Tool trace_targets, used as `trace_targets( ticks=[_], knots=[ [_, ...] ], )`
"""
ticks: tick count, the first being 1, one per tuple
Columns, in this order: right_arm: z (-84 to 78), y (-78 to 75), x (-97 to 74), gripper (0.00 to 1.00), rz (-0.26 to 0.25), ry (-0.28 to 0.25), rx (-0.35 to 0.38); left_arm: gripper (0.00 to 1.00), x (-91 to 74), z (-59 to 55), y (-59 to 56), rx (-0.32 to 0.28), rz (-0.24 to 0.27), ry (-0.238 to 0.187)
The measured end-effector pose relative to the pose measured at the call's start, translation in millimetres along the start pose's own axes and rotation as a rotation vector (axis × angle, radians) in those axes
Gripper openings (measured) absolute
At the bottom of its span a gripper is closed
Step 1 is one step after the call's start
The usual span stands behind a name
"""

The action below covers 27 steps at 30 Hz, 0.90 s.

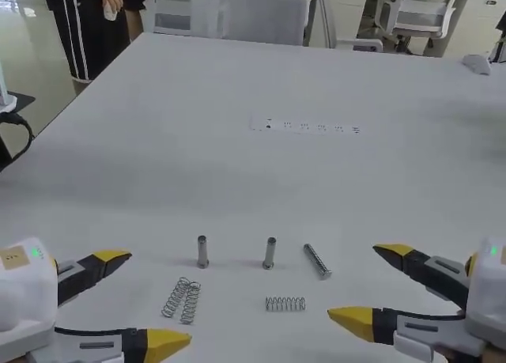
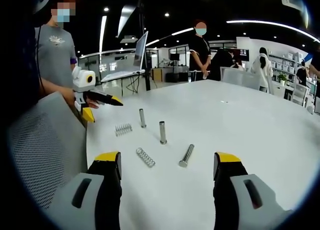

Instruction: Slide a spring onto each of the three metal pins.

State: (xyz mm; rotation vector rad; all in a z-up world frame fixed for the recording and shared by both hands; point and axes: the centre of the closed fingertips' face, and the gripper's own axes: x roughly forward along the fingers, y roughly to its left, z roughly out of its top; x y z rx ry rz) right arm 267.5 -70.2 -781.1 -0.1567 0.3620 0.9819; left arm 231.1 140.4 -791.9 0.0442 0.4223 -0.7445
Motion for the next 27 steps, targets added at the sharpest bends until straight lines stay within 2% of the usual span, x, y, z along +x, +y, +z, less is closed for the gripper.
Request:
trace_targets(
  ticks=[8, 17, 27],
  knots=[
    [2.7, -9.3, 1.8, 0.74, -0.011, 0.019, 0.001, 0.86, 0.6, -0.6, -0.3, -0.005, 0.0, -0.006],
    [12.2, -23.8, 13.8, 0.69, -0.02, 0.046, -0.015, 0.86, -1.1, -0.9, 0.2, -0.01, 0.004, -0.013],
    [9.2, -35.3, 37.7, 0.61, -0.013, 0.127, -0.009, 0.85, -2.3, -1.8, 0.4, -0.016, 0.009, -0.014]
  ],
)
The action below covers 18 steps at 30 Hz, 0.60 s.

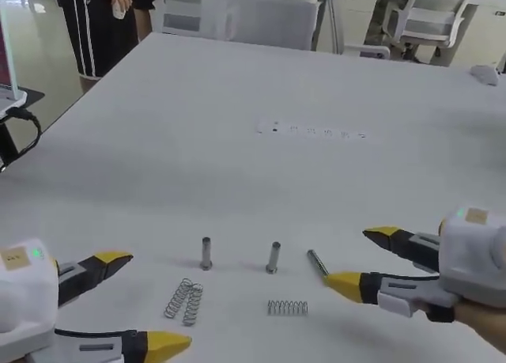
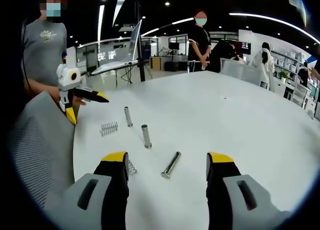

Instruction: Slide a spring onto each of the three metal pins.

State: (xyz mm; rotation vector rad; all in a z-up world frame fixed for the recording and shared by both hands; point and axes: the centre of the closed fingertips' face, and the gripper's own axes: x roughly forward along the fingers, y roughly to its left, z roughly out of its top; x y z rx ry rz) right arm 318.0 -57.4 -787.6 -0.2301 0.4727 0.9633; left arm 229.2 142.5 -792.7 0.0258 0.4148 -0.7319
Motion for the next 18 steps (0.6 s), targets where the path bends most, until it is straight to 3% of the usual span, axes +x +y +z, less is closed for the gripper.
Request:
trace_targets(
  ticks=[12, 18],
  knots=[
    [-8.4, -13.0, 22.6, 0.48, -0.024, 0.122, 0.004, 0.84, -1.4, -2.1, 3.9, -0.007, 0.008, 0.0],
    [-9.0, -13.3, 33.3, 0.42, -0.032, 0.156, 0.007, 0.84, -0.8, -1.0, 5.5, -0.006, 0.007, 0.001]
  ],
)
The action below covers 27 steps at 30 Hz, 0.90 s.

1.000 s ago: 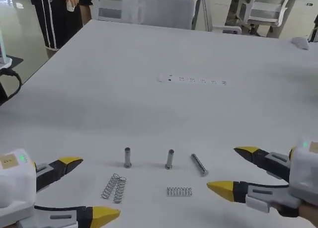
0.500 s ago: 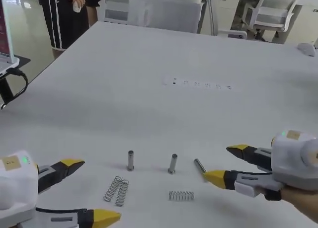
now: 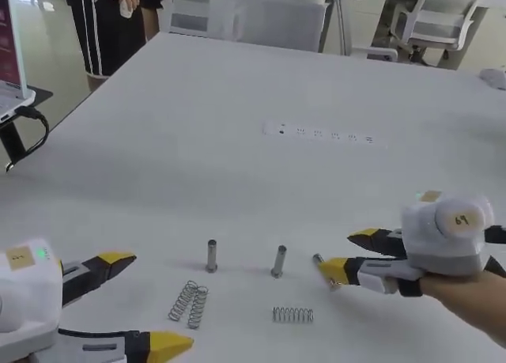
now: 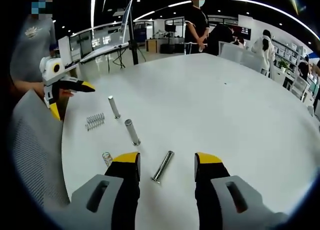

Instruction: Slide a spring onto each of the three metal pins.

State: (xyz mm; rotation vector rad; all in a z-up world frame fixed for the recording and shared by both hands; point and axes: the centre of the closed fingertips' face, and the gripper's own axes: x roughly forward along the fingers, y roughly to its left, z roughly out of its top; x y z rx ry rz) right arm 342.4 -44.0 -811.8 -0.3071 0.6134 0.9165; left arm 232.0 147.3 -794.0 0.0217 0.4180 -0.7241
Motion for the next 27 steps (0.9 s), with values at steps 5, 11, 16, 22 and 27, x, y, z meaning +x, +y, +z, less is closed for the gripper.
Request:
trace_targets(
  ticks=[5, 11, 16, 22, 27],
  knots=[
    [-5.9, 0.4, 10.1, 0.35, -0.018, 0.059, -0.009, 0.84, 1.3, 0.1, -1.2, 0.006, -0.004, 0.004],
    [-7.9, 0.8, 17.7, 0.31, -0.031, 0.094, -0.002, 0.84, 1.2, -1.2, -1.7, 0.001, -0.002, 0.001],
    [-7.9, -2.2, 22.0, 0.28, -0.042, 0.119, 0.02, 0.84, -0.1, -1.7, -0.1, -0.002, 0.0, 0.0],
    [-13.7, -1.2, 25.8, 0.25, -0.047, 0.15, 0.043, 0.84, -0.2, -0.9, 0.5, -0.001, 0.003, -0.004],
    [-14.8, -0.3, 28.3, 0.23, -0.056, 0.162, 0.047, 0.83, 0.1, -1.3, 0.5, -0.004, 0.001, -0.004]
  ],
)
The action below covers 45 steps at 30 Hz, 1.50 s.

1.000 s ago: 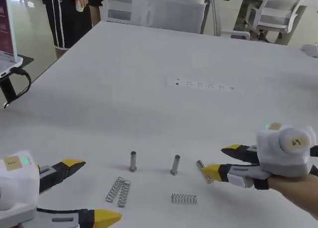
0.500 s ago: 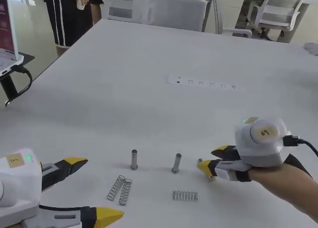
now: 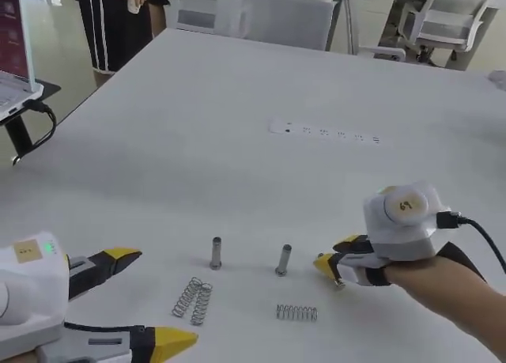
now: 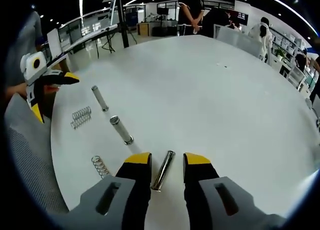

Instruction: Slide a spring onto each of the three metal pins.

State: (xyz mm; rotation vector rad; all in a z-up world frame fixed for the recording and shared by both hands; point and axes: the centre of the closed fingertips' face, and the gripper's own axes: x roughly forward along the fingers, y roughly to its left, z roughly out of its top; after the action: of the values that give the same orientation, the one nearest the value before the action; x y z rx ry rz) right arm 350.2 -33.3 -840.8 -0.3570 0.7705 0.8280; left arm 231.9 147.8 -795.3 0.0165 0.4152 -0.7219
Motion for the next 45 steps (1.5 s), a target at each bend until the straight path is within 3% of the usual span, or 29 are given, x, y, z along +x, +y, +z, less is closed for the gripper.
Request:
trace_targets(
  ticks=[28, 45],
  knots=[
    [-8.3, -4.3, 13.6, 0.14, -0.047, 0.116, 0.029, 0.82, 0.4, -2.4, 1.6, -0.016, 0.0, -0.008],
    [-8.2, -4.4, 17.1, 0.08, -0.067, 0.159, 0.031, 0.81, -0.2, -0.6, 1.2, -0.026, -0.004, -0.014]
  ],
)
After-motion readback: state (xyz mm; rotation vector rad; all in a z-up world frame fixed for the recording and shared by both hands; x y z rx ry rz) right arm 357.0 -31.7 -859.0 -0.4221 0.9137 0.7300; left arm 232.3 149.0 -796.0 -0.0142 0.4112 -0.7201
